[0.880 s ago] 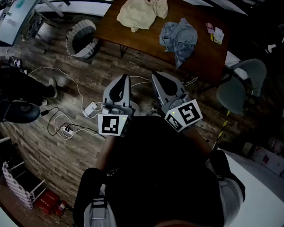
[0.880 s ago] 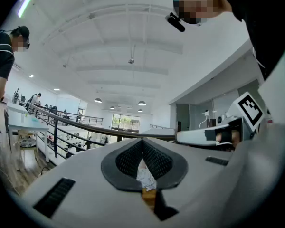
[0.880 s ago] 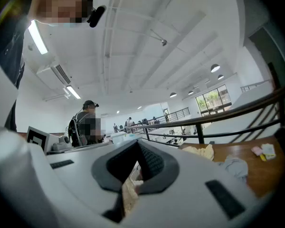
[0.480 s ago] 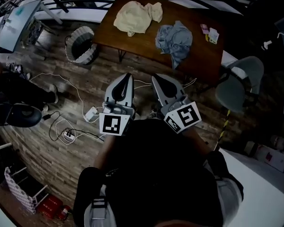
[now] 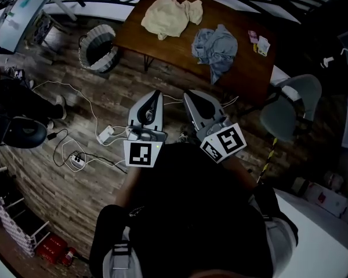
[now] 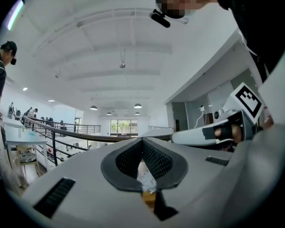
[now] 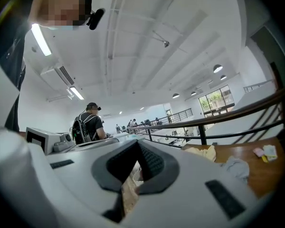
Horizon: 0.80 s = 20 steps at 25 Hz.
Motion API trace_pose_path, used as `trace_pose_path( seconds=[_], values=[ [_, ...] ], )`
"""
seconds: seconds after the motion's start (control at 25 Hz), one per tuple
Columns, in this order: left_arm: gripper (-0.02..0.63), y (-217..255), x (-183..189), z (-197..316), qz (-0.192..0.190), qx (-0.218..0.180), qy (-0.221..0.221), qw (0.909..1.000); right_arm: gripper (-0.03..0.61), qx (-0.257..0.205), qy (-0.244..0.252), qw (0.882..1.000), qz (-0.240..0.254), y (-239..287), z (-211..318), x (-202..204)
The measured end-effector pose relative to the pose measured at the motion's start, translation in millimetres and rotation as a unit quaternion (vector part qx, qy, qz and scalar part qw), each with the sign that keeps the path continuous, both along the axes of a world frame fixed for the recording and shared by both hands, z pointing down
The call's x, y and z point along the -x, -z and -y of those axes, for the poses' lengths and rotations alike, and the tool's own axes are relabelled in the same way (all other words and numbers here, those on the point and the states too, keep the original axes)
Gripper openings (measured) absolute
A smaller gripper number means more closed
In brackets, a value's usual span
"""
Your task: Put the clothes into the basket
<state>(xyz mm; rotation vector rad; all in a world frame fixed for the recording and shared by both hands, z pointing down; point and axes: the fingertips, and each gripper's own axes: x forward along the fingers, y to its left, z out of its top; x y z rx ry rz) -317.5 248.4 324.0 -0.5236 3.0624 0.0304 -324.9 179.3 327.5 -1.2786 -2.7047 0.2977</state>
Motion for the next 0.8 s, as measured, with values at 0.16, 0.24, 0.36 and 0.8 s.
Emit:
trace_pose_path(
  seconds=[0.16,0.24,0.36,0.8],
  values=[
    [0.012,-1.4,29.0,-14.0,-0.002,-0.021,-0.011,0.9997,0.009,-0.006,0.004,1.0,0.015,5.6,-16.4,23.3],
    [0.012,-1.7,45.1,-24.0,-0.002,-0.035,-0.018,0.9992,0.009,-0.012,-0.003,1.0,0.013,5.1,-26.2,38.7],
    [0.012,-1.9,65.2,-45.1,0.004,-0.047,-0.035,0.9983,0.011,-0.021,-0.006,1.0,0.001,1.7,-45.7,58.5],
    [0.012,7.9,153.7,-88.1,0.016,-0.063,-0.166,0.984,0.032,0.019,-0.028,0.999,-0.032,14.3,-118.9,141.9]
  ],
)
